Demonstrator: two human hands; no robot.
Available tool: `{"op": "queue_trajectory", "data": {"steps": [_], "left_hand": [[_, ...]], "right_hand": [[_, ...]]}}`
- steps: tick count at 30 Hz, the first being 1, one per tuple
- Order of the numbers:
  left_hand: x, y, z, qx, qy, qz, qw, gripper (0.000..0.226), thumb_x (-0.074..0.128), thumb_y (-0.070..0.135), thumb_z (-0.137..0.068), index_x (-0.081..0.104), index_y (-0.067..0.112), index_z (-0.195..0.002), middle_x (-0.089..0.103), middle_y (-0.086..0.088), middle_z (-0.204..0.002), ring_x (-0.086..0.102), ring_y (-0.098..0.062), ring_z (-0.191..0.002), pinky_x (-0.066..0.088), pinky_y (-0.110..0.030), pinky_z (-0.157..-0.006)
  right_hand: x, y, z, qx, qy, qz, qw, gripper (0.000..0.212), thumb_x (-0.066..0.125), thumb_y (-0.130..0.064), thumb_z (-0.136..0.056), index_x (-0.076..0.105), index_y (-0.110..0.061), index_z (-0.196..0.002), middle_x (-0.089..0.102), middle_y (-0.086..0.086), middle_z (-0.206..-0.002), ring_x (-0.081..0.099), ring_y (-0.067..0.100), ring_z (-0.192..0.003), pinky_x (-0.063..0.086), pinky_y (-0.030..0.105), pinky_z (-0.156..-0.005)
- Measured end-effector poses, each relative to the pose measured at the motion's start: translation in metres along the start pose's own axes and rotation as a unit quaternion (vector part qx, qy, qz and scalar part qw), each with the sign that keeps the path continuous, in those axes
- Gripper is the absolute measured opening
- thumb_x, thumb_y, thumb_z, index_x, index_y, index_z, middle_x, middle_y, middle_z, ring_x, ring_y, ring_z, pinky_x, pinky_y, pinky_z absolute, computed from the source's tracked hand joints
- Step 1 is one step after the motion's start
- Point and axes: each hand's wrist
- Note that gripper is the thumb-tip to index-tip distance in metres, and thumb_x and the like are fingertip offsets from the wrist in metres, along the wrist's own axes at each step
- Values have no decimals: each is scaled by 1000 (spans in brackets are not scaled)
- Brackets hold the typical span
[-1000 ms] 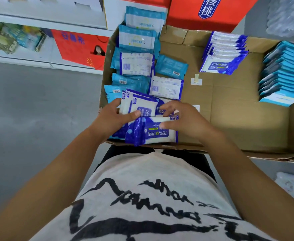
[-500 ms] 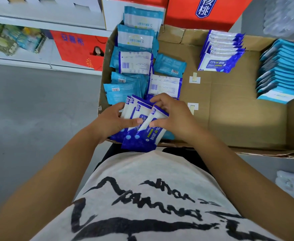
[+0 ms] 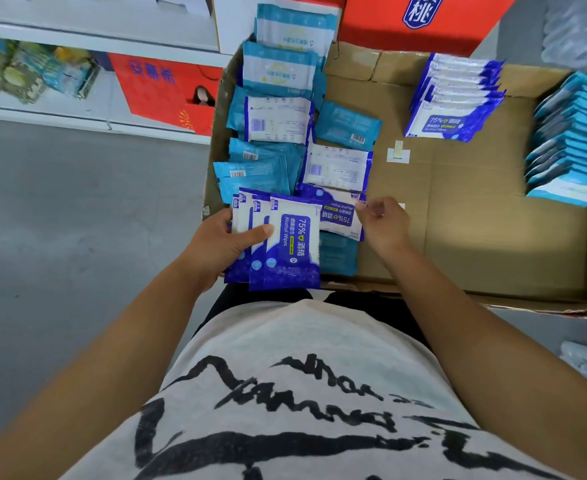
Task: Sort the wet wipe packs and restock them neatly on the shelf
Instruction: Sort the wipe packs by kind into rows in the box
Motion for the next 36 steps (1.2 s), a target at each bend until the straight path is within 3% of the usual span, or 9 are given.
{"op": "queue_trajectory", "data": {"steps": [3, 8, 11, 15, 20, 23, 26, 30, 36], "left_hand": [[-8, -8, -2, -11, 20, 1, 1000, 46, 79, 35, -86, 59, 23, -127, 73, 4, -117, 73, -17, -101, 63, -39, -82], [-20, -15, -2, -12, 48, 14, 999, 43, 81, 36, -84, 62, 25, -121, 75, 6, -111, 75, -16, -96, 63, -35, -75], [-22, -16, -4, -11, 64, 17, 998, 47, 80, 36, -85, 59, 23, -125, 72, 9, -108, 72, -13, -94, 61, -31, -70], [-19, -11, -7, 3, 70, 28, 997, 44, 78, 33, -88, 56, 26, -125, 68, 15, -103, 69, -10, -90, 57, -27, -65], [-14, 1, -9, 36, 65, 26, 997, 31, 80, 36, -86, 60, 35, -110, 71, 16, -99, 71, -5, -88, 60, -29, -67], [-5, 14, -9, 62, 53, -2, 997, 41, 82, 40, -84, 60, 32, -118, 72, 16, -102, 72, -6, -90, 59, -27, -65], [12, 26, -9, 72, 25, -27, 997, 48, 81, 40, -85, 56, 31, -126, 69, 16, -106, 70, -8, -95, 59, -27, -67], [49, 36, -3, 80, -11, -4, 997, 51, 83, 37, -83, 60, 29, -128, 73, 11, -115, 72, -11, -103, 62, -37, -84], [108, 28, 12, 79, -32, 64, 994, 33, 82, 30, -87, 66, 30, -115, 77, 12, -107, 75, -4, -95, 61, -34, -90]], "right_hand": [[13, 30, -24, 86, -22, 4, 996, 58, 68, -61, -76, 69, -10, -105, 74, 6, -103, 70, 25, -94, 57, 39, -85], [20, 36, -24, 121, 9, -38, 992, 31, 86, -42, -73, 69, -22, -89, 74, -2, -96, 71, 20, -91, 59, 44, -88], [13, 27, -16, 93, 17, -49, 994, 25, 81, -35, -82, 66, -19, -95, 71, -3, -97, 70, 18, -93, 58, 39, -86], [-8, 10, 5, 31, -10, -168, 985, 15, 73, -17, -89, 63, -26, -93, 72, -2, -101, 70, 14, -94, 58, 38, -89], [-53, -18, 34, -44, -22, -201, 978, 12, 68, -13, -94, 62, -20, -102, 74, 2, -99, 69, 10, -82, 58, 28, -75], [-82, -38, 47, -59, -107, -219, 968, 8, 62, -19, -99, 65, -25, -102, 74, 2, -98, 71, 11, -88, 59, 25, -75], [-91, -49, 46, -46, -172, -195, 965, 18, 69, -27, -94, 66, -26, -112, 77, -1, -102, 74, 15, -94, 60, 33, -81], [-78, -55, 41, 20, -150, -236, 960, 37, 76, -33, -87, 67, -8, -114, 78, 3, -98, 76, 19, -88, 61, 42, -85], [-77, -29, 39, 25, -84, -208, 974, 35, 66, -44, -94, 59, -16, -113, 73, 2, -108, 75, 13, -89, 63, 37, -79]]}}
Point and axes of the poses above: each hand's wrist, its own z-axis away from the middle knuckle, its own x-axis out of the palm, y = z × x
